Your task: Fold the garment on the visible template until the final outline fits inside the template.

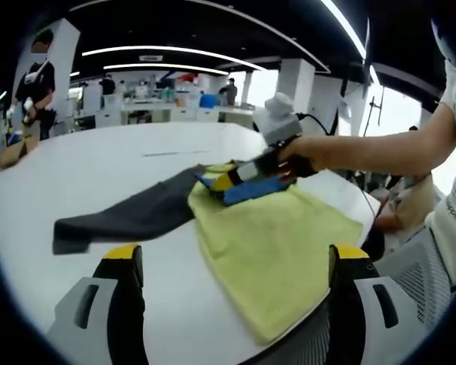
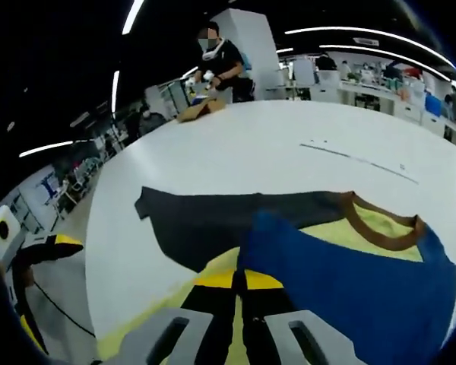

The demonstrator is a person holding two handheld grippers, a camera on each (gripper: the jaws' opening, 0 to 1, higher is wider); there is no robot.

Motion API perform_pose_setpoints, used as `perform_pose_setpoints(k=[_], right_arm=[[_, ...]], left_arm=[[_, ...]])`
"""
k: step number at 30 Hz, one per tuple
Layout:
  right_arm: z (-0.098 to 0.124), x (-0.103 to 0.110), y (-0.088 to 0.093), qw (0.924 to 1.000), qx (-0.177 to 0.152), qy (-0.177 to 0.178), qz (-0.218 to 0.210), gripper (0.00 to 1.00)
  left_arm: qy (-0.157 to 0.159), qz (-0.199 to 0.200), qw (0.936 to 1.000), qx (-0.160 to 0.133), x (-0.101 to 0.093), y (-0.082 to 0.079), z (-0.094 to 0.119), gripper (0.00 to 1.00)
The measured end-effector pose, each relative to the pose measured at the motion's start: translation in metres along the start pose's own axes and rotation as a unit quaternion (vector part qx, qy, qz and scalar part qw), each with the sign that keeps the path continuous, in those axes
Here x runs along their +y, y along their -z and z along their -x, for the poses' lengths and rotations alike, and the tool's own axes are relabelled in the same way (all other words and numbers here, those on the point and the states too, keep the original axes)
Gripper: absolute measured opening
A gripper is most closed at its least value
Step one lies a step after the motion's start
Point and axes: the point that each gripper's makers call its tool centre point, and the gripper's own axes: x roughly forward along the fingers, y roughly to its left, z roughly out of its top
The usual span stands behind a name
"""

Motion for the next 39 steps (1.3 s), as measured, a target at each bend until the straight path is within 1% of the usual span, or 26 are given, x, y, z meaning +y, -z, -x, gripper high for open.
perform_pose_setpoints(k=[2,4,7,10,13,17,22,24,27,30,36,39], right_arm=[[0.001,0.001,-0.002,1.0000,-0.002,-0.001,0.006,0.00],[0.002,-0.002,-0.003,0.9998,-0.003,0.004,0.018,0.07],[0.010,-0.009,-0.004,0.9990,0.000,0.016,0.041,0.19],[0.018,-0.014,-0.008,0.9981,-0.004,0.023,0.058,0.35],[0.028,-0.019,-0.009,0.9973,-0.005,0.028,0.067,0.46],[0.039,-0.031,-0.008,0.9964,-0.008,0.041,0.074,0.58],[0.055,-0.042,-0.002,0.9970,-0.016,0.050,0.057,0.71],[0.061,-0.049,0.001,0.9968,-0.016,0.057,0.054,0.73],[0.070,-0.061,0.007,0.9950,-0.011,0.079,0.061,0.77],[0.079,-0.070,0.010,0.9945,-0.014,0.086,0.058,0.80],[0.101,-0.086,0.018,0.9935,-0.023,0.103,0.043,0.87],[0.113,-0.095,0.022,0.9928,-0.028,0.112,0.034,0.87]], left_arm=[[0.000,-0.002,1.0000,0.001,0.000,0.000,0.000,0.99],[0.000,-0.003,1.0000,0.001,-0.001,-0.001,0.001,0.99],[-0.001,-0.004,1.0000,0.001,0.001,-0.001,0.001,0.99],[-0.001,-0.007,1.0000,0.005,0.002,-0.001,0.000,0.99],[0.000,-0.010,0.9999,0.006,0.003,-0.003,-0.002,0.99],[0.002,-0.016,0.9998,0.008,0.005,-0.005,-0.005,0.99],[-0.001,-0.021,0.9997,0.011,0.012,-0.008,-0.007,0.99],[-0.003,-0.023,0.9996,0.013,0.014,-0.007,-0.008,0.99],[-0.004,-0.028,0.9993,0.024,0.018,-0.004,-0.011,0.99],[-0.005,-0.030,0.9991,0.029,0.022,-0.004,-0.013,0.99],[-0.021,-0.030,0.9989,0.028,0.040,-0.006,-0.018,0.99],[-0.032,-0.034,0.9986,0.025,0.049,-0.009,-0.020,0.99]])
